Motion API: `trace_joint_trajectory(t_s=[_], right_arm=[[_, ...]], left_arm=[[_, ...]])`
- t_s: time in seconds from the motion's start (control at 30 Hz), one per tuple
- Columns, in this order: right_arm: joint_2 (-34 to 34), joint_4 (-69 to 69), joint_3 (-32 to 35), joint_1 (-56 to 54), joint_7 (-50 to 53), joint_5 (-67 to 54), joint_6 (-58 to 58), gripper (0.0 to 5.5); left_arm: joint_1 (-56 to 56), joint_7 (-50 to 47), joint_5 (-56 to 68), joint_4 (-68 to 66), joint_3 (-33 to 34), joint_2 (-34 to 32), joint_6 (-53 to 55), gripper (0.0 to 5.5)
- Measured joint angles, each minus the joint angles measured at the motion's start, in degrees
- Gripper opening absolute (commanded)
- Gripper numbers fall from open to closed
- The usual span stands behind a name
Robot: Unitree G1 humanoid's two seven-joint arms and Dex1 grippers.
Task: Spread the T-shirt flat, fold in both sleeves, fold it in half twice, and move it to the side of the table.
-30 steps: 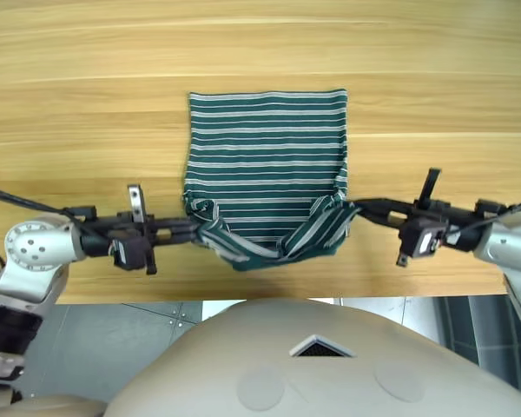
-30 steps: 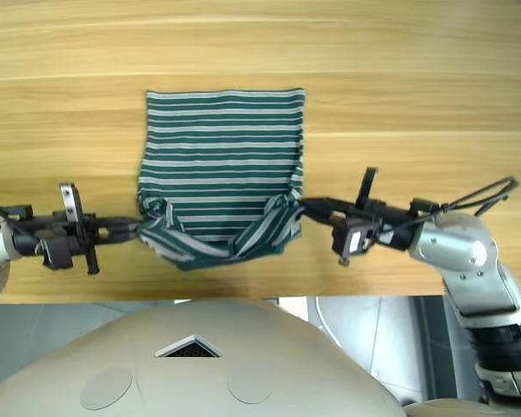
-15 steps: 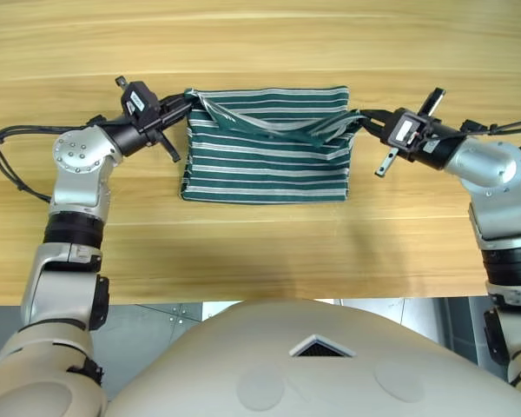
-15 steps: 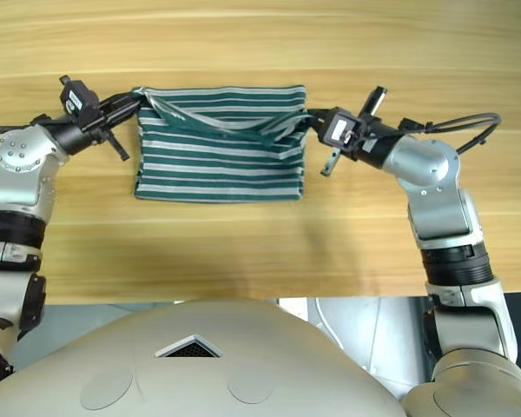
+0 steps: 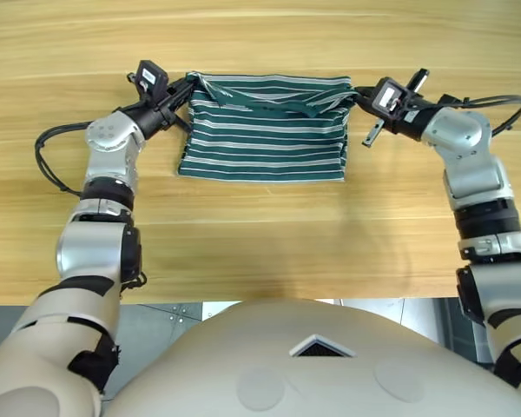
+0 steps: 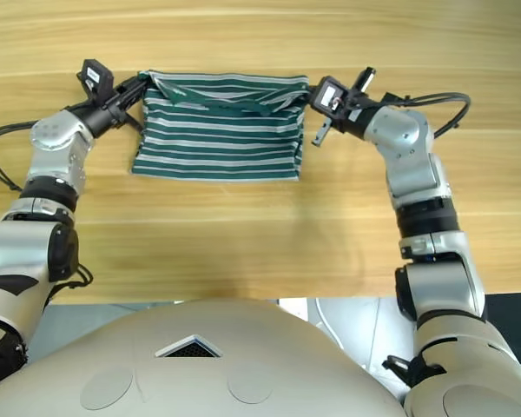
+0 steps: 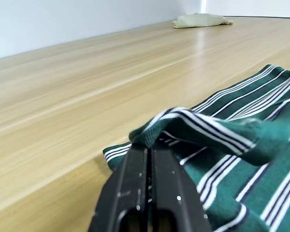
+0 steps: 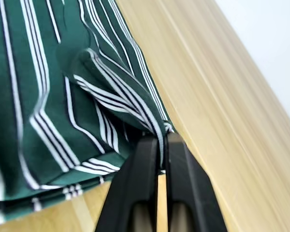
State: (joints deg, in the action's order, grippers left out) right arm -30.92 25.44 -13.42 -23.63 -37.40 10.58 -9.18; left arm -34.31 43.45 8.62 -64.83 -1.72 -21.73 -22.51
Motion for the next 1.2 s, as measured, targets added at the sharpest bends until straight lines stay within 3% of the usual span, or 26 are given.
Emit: trace_joint_trajectory(t_s=[0.17,0.27,0.47,0.63,0.73,0.83,1.03,1.1,1.2], right_arm=[[4.91,15.00,-2.18,-6.25,3.88,2.94,-4.70,0.00],[7.77,23.83,-2.40,-9.45,8.18,4.02,-7.78,0.68],[11.88,36.77,1.71,-14.99,16.57,2.45,-12.00,1.62],[15.34,45.75,6.75,-20.11,26.68,0.51,-10.94,2.57],[16.02,47.09,8.97,-20.40,29.14,-0.51,-11.83,3.09],[15.12,42.38,9.08,-17.56,19.82,-2.13,-19.89,3.70],[3.99,10.90,1.57,7.04,-5.28,-7.06,-27.78,4.64],[-0.57,2.81,-0.80,12.06,-7.77,-4.82,-29.00,4.69],[-2.23,0.87,-3.43,11.66,-2.88,2.88,-29.34,4.69]], left_arm=[[-1.88,-3.05,-2.91,-5.07,0.07,3.20,-0.25,0.03],[-3.79,-5.76,-3.78,-7.31,1.12,4.43,1.64,0.00],[-6.21,-11.12,-3.08,-9.64,6.04,5.62,5.33,0.97],[-12.11,-18.91,1.11,-10.73,14.03,5.69,10.42,1.84],[-14.59,-25.91,4.59,-11.30,19.40,5.55,14.58,1.90],[-14.75,-28.17,6.93,-11.36,23.55,5.25,15.20,1.90],[-10.96,-17.63,11.80,-8.37,29.13,3.94,4.56,2.05],[-7.87,-12.10,13.74,-6.61,30.51,3.71,1.14,2.32],[-6.29,-7.26,15.96,-4.88,32.11,3.70,0.17,2.80]])
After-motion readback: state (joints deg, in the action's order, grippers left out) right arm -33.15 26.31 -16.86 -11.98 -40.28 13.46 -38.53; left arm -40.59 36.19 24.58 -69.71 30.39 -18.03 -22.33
